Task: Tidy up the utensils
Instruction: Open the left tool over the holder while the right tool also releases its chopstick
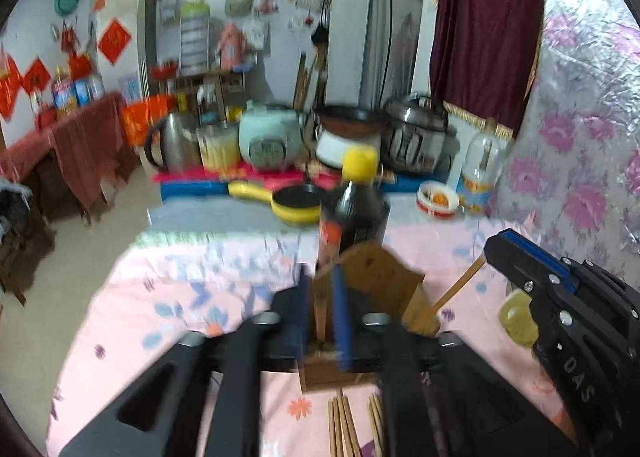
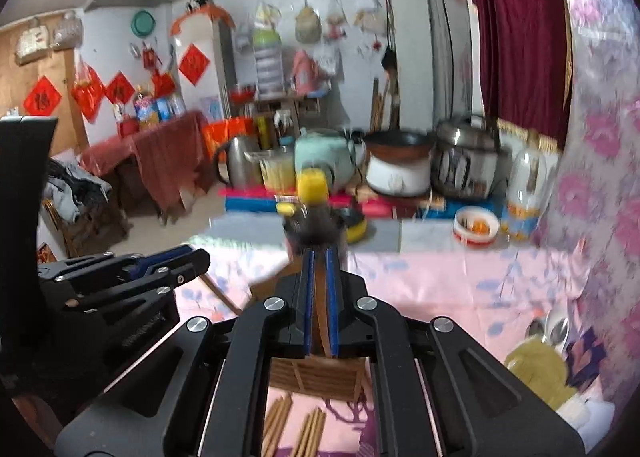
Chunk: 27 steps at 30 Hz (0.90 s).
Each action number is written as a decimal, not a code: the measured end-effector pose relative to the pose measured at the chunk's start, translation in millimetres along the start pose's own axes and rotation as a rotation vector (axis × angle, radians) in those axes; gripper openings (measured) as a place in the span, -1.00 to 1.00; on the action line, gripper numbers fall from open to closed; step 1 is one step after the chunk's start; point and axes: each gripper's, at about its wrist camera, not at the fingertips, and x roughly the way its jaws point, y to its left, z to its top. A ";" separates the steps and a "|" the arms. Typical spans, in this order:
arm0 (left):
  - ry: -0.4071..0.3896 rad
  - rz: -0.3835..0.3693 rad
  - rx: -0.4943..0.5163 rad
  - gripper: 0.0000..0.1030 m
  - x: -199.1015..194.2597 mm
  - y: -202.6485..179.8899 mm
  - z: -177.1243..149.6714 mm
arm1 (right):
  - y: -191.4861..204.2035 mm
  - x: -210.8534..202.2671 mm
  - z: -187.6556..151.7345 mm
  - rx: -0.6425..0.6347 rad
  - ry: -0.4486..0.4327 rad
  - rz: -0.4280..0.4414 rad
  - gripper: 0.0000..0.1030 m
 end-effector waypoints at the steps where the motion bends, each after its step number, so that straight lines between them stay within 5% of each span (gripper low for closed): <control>1: -0.004 0.000 -0.008 -0.03 -0.7 4.2 -4.3 | -4.7 1.2 -3.6 0.017 0.008 0.005 -0.73; 4: -0.037 0.024 -0.021 0.24 -14.5 13.6 -13.6 | -9.6 -7.5 -10.9 0.039 0.006 0.026 -0.67; 10: -0.064 0.046 -0.079 0.68 -47.6 33.8 -38.7 | -14.0 -53.6 -31.4 0.055 -0.067 0.004 -0.02; 15: -0.061 0.071 -0.111 0.84 -73.4 47.4 -82.8 | -20.0 -94.1 -73.4 0.078 -0.125 -0.021 0.85; 22: 0.063 0.069 -0.108 0.86 -59.5 52.2 -172.6 | -20.0 -112.7 -151.0 0.034 -0.059 0.021 0.88; 27: 0.200 0.057 -0.062 0.86 -31.5 48.4 -205.5 | -34.1 -84.3 -182.7 0.076 0.094 -0.006 0.88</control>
